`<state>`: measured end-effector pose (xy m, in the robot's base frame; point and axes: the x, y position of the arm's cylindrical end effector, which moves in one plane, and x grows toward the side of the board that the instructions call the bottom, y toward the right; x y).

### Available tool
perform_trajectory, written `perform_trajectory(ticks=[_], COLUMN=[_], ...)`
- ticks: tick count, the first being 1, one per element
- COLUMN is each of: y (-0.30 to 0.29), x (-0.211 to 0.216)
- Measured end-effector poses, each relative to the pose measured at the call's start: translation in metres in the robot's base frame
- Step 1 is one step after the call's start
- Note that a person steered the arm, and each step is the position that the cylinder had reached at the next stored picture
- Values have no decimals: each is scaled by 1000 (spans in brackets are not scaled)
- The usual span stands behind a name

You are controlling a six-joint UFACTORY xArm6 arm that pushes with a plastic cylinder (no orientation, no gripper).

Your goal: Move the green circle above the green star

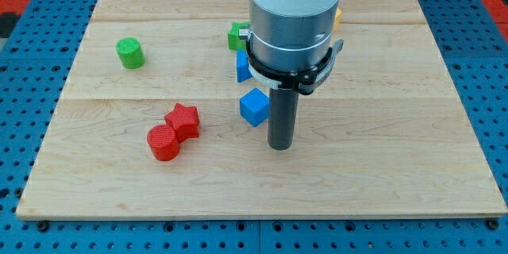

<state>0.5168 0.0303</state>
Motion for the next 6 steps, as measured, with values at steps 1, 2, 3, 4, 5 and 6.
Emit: perform_trajectory(ticks=[1,2,3,4,5,6], y=[-28,-43,-57,-72,-119,-131], x=[-23,-30,-27,-20,-44,-77])
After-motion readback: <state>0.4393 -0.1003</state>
